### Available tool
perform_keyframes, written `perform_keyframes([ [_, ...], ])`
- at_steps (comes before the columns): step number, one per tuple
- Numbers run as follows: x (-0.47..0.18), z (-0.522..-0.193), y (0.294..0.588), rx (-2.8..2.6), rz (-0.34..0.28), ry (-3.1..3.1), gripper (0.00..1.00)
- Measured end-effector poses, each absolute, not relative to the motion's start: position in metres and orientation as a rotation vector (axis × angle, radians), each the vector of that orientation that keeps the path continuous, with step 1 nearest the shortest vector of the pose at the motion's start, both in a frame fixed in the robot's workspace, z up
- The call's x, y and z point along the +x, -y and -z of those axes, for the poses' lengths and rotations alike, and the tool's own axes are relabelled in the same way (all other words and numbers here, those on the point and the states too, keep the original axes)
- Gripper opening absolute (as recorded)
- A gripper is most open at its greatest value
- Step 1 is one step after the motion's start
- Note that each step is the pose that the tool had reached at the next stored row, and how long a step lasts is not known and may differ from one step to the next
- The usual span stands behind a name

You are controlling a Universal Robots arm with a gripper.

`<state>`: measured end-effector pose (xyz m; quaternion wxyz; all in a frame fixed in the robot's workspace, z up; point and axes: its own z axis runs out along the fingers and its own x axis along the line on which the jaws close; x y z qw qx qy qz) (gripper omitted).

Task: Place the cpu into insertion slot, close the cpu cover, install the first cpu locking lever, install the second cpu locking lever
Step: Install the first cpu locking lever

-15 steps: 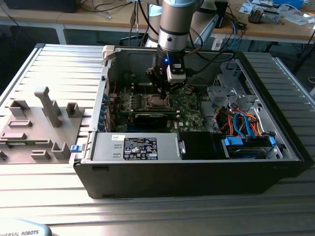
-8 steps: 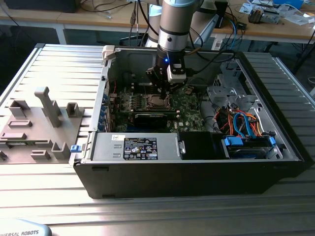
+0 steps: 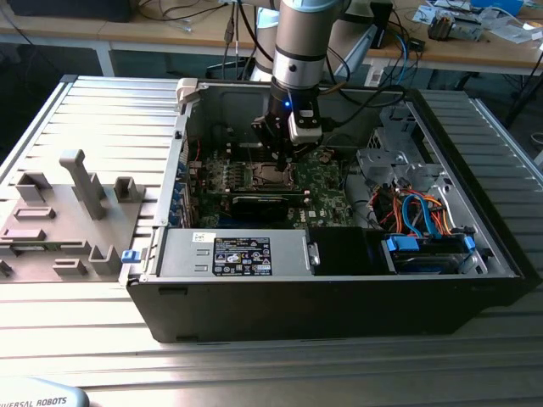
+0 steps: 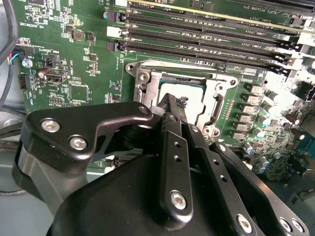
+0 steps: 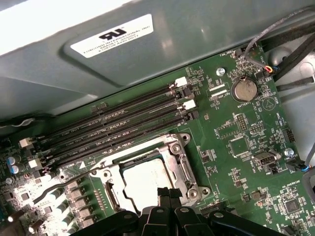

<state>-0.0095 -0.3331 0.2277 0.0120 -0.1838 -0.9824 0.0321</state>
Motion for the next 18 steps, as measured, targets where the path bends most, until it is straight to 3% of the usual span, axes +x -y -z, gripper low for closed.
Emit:
perform_keyframes([
  [18, -0.0095, -0.2277, 0.3331, -0.528, -0.101, 3.072, 0.11],
])
